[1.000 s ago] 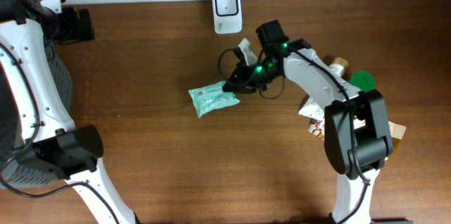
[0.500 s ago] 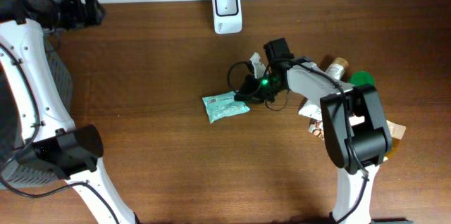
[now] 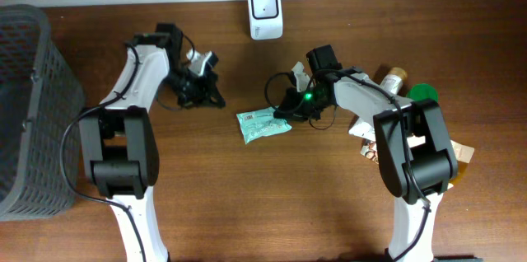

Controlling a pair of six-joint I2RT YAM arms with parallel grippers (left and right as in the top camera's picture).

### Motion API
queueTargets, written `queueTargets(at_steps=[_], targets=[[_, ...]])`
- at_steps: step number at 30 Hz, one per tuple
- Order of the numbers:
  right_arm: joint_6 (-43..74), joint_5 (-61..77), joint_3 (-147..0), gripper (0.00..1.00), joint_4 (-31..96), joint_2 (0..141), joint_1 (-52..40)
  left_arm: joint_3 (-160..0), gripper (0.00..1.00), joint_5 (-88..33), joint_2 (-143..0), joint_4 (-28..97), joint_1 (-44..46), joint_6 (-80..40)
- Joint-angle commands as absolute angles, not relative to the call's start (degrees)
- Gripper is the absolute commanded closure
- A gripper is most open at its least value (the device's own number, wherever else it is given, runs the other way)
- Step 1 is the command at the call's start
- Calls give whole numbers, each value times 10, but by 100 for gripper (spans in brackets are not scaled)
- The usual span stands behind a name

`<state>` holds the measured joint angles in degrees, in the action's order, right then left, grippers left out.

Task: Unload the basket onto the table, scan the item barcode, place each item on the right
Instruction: 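Lower the left gripper and grasp the packet's left end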

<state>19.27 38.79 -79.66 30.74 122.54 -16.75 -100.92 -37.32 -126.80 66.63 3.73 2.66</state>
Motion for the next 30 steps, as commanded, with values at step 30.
queueTargets(at_steps=[30], targets=[[190,349,-790,95,315,1232,-173,-613,100,-286,-1092,225,175,-255]])
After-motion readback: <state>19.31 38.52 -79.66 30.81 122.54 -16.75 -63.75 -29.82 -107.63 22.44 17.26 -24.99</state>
